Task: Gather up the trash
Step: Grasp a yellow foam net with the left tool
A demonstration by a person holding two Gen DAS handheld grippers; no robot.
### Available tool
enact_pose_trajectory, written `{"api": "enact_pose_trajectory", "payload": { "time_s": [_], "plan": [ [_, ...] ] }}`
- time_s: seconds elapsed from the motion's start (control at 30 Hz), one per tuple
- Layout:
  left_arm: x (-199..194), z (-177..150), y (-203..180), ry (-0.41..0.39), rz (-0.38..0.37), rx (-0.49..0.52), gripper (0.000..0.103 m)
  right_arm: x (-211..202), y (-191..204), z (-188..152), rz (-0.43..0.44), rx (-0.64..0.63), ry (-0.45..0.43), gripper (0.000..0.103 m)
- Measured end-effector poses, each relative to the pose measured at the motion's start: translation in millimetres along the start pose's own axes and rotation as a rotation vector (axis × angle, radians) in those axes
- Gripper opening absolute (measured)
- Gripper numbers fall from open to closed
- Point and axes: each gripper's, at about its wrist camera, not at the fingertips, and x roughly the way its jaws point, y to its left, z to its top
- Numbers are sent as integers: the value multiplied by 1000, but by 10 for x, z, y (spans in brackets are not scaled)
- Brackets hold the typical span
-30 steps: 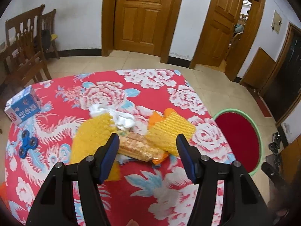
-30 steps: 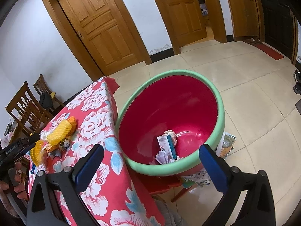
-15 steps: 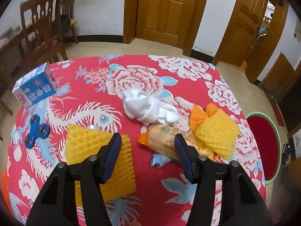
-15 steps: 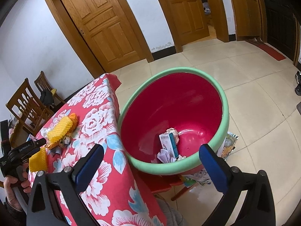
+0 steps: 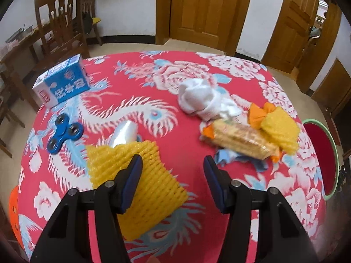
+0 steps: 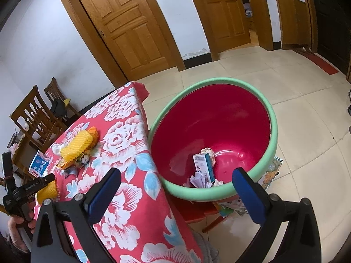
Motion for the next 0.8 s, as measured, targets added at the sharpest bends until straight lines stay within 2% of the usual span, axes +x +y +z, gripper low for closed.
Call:
{"api": "enact_pose_trajectory", "payload": {
  "time_s": [0.13,0.47,0.5,0.57,0.67,0.8],
  "plan": [
    [22,-102,117,30,-12,-26,58,3,66,4,5,-12,3,103],
    [-146,-291,337,40,-60,-28,56,51,418,-24,51,-81,24,103],
    [-159,-309,362,36,-61,-30,53,62,471,-28,57,-93,28,103],
    [-163,-343,399,32,-49,-29,34,90,575,-29,72,-111,40,103],
    [-191,-385,472,15,-72,-43,26,146,738,-28,88,-146,58,103],
    [-241,-412,499,7,-94,-31,25,238,960,-38,113,-190,88,103]
  ]
}}
